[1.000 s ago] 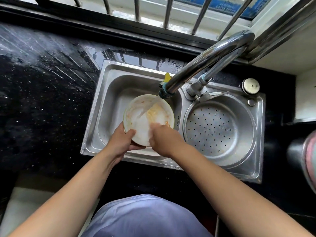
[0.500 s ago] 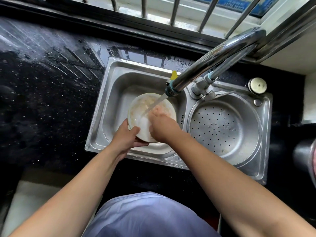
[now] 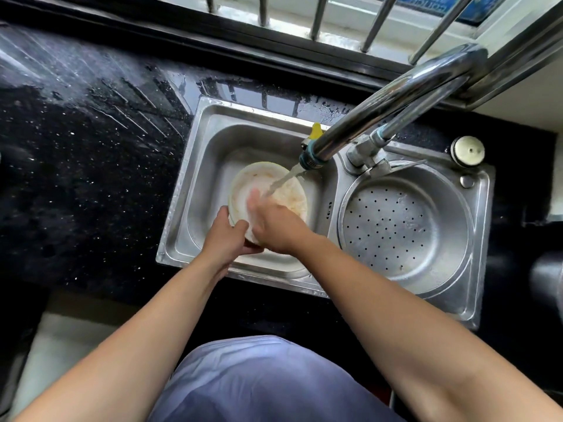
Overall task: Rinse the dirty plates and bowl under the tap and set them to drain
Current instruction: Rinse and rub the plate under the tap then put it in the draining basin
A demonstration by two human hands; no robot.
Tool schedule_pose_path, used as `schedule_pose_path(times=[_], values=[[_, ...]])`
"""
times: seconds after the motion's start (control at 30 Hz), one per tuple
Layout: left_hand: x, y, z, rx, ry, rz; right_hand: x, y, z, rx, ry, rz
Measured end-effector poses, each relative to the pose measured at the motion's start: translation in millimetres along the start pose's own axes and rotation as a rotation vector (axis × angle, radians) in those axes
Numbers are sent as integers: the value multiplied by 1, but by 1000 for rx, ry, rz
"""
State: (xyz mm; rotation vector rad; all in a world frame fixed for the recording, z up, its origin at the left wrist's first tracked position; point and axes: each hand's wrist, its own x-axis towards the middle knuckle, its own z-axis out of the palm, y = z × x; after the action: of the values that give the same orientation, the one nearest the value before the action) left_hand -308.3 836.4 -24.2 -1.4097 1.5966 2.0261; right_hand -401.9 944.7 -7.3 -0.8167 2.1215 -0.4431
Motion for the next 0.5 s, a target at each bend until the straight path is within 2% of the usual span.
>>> schedule_pose_path(times=[0.1,0.17,0.3,0.5], values=[[6,5,-5,-56,15,-19,-10,1,13,48,-45,-53],[10,5,-6,-77,35,-19,-18,13,15,-16,-40,-44],[14,8,-4,-52,51,-15,-30,30,18,-62,32,-50],[13,9,0,-119,7,-16,-28,29,8,-114,55,22]])
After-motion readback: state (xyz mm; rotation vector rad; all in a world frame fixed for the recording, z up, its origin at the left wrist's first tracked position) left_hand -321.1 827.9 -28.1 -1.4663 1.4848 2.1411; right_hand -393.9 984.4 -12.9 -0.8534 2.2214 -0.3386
